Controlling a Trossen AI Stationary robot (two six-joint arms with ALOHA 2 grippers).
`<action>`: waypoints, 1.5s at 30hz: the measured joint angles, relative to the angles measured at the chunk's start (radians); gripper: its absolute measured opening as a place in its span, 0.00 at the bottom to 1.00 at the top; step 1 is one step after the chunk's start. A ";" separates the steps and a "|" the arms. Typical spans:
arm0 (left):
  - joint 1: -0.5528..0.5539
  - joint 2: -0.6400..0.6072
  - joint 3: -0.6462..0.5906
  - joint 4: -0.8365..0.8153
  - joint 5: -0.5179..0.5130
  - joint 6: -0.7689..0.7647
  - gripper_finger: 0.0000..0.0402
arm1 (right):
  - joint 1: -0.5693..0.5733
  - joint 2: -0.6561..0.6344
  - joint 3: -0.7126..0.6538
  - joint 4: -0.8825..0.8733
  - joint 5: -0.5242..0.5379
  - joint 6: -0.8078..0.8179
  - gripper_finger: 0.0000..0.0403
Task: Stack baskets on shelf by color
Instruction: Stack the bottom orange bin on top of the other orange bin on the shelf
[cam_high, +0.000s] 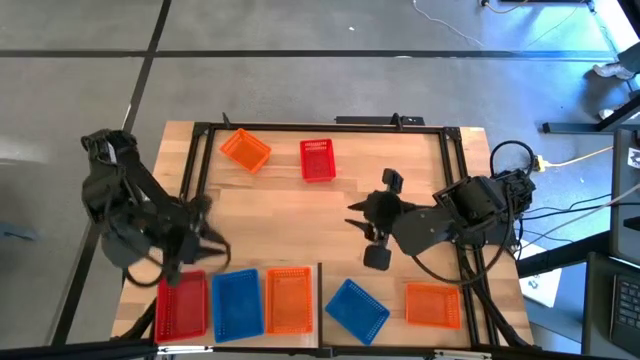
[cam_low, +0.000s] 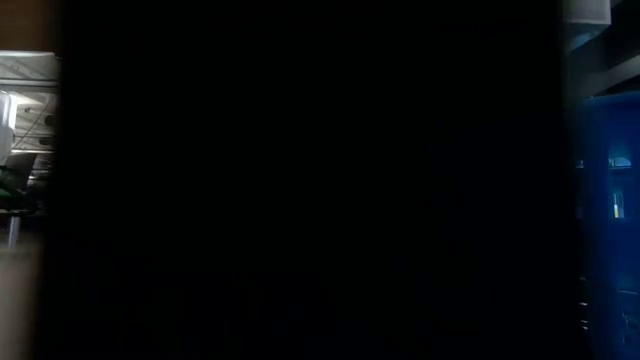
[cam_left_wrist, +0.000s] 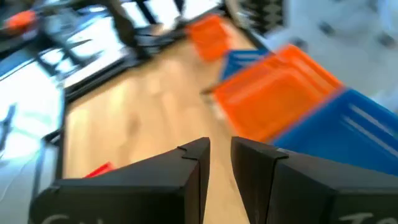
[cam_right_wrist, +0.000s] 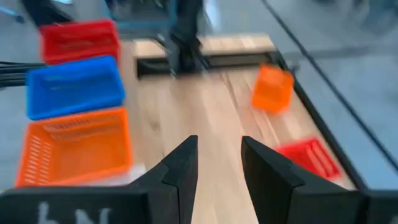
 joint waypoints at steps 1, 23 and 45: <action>0.008 -0.011 0.000 0.000 -0.034 -0.024 0.14 | -0.012 0.000 0.000 -0.034 0.000 0.046 0.31; 0.256 -0.137 0.000 -0.120 -0.237 -0.351 0.14 | -0.066 -0.245 -0.553 -0.253 -0.514 0.329 0.31; 0.357 -0.130 0.000 -0.135 -0.237 -0.359 0.14 | 0.157 -0.436 -1.454 0.452 -0.803 0.352 0.31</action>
